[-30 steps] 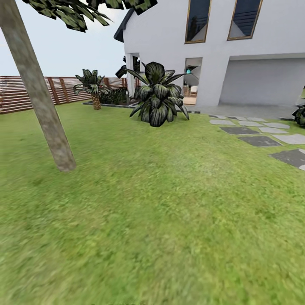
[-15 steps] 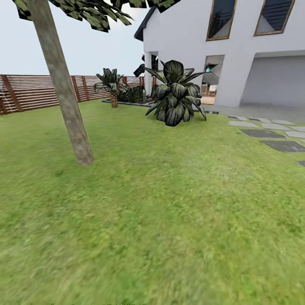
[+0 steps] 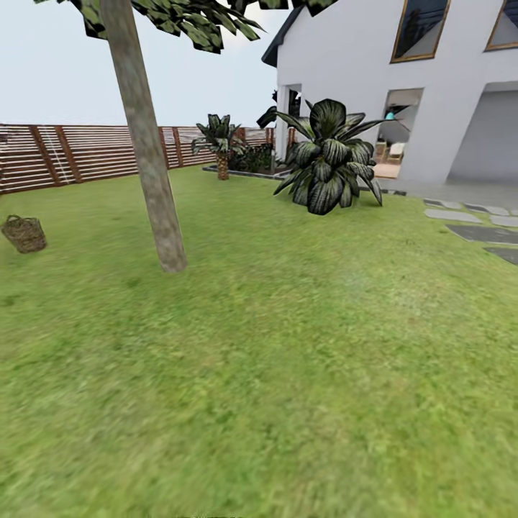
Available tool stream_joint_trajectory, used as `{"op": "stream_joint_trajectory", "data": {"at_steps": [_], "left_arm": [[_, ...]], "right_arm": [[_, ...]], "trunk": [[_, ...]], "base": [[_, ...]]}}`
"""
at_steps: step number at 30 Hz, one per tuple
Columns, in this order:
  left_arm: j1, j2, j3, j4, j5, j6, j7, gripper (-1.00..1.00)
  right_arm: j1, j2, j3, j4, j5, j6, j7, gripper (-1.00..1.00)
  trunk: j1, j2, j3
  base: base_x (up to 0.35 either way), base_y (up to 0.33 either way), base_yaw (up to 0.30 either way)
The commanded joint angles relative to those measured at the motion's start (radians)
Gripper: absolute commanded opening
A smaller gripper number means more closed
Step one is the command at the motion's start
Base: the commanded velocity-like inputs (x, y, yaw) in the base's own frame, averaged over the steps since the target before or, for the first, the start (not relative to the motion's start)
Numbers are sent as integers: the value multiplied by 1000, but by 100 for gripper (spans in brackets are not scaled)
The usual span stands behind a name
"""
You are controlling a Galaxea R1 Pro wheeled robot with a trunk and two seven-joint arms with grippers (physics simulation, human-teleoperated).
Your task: Take the three Easter eggs out of the wicker basket on the lawn in the garden, then place them on the lawn next to a single tree (choose any tree) so that all three eggs are next to the same tree and none are left in the basket.
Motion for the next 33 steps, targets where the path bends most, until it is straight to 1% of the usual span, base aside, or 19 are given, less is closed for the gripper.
{"op": "stream_joint_trajectory", "data": {"at_steps": [1, 16, 33], "left_arm": [[-1, 0, 0, 1, 0, -3, 0, 100], [-1, 0, 0, 1, 0, -3, 0, 100], [-1, 0, 0, 1, 0, -3, 0, 100]], "right_arm": [[0, 1, 1, 1, 1, 0, -2, 100], [0, 4, 1, 11, 3, 0, -2, 100], [0, -1, 0, 13, 1, 0, -3, 100]], "trunk": [[0, 0, -1], [0, 0, -9], [0, 0, -17]], "base": [[0, 0, 254], [0, 0, 254], [0, 0, 254]]}}
